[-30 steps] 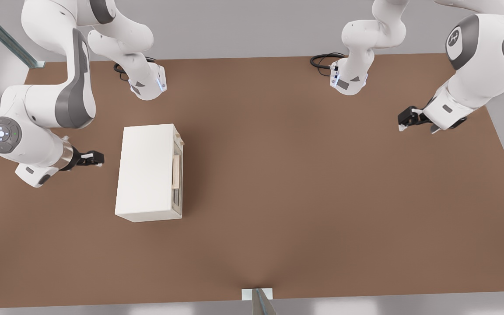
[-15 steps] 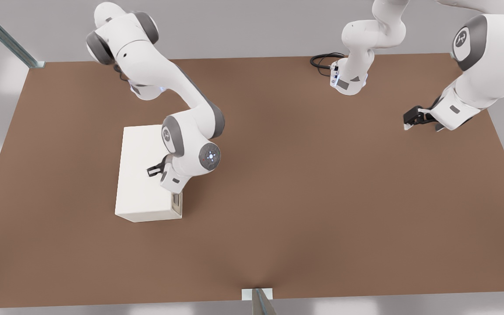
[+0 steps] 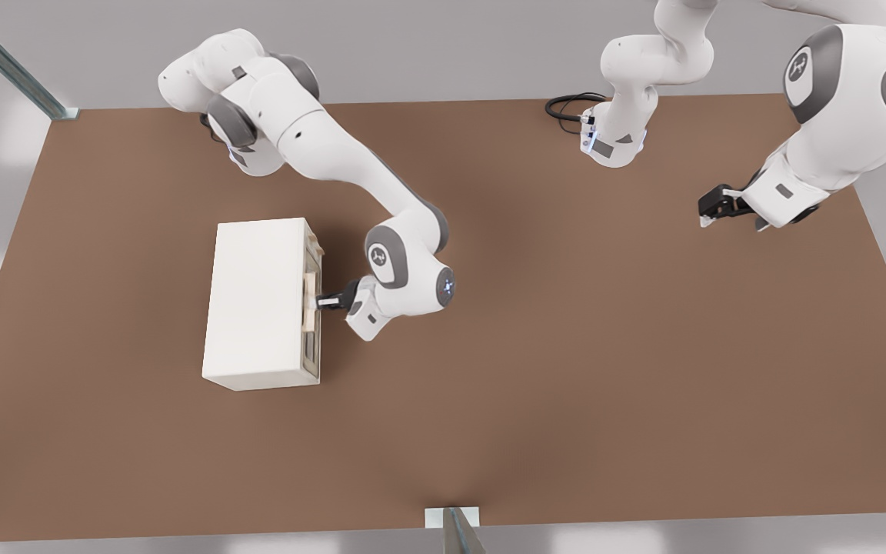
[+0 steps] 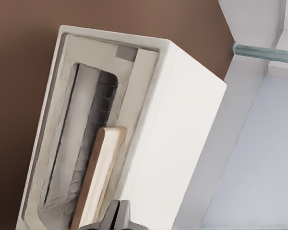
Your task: Keep left arm still and open the oven door with right arm
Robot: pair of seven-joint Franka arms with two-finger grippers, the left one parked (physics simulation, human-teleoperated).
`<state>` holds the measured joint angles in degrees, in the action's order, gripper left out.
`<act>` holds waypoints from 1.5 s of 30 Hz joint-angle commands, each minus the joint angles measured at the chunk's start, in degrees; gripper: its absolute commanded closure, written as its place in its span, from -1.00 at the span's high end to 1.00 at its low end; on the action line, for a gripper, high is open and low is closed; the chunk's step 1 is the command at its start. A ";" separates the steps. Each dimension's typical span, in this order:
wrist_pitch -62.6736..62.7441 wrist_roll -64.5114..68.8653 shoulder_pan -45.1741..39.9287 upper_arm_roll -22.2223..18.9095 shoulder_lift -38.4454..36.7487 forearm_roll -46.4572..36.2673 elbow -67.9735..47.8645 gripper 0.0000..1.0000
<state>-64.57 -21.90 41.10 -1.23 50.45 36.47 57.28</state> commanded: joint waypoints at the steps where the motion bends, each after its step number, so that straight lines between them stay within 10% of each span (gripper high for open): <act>1: -0.29 -13.08 0.38 0.00 0.00 2.90 1.60 -0.57; 30: -5.65 -20.55 1.00 0.53 2.02 -2.10 -2.17 -0.57; 35: -12.95 17.75 -26.86 0.09 -31.98 -33.39 17.16 -0.57; 36: -10.75 28.30 -28.71 -4.92 -34.63 -36.20 19.01 1.00; 45: -15.32 30.16 -29.77 -9.76 -35.42 -42.18 16.81 1.00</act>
<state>-77.21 -14.45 11.33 -10.94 15.11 -5.12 74.17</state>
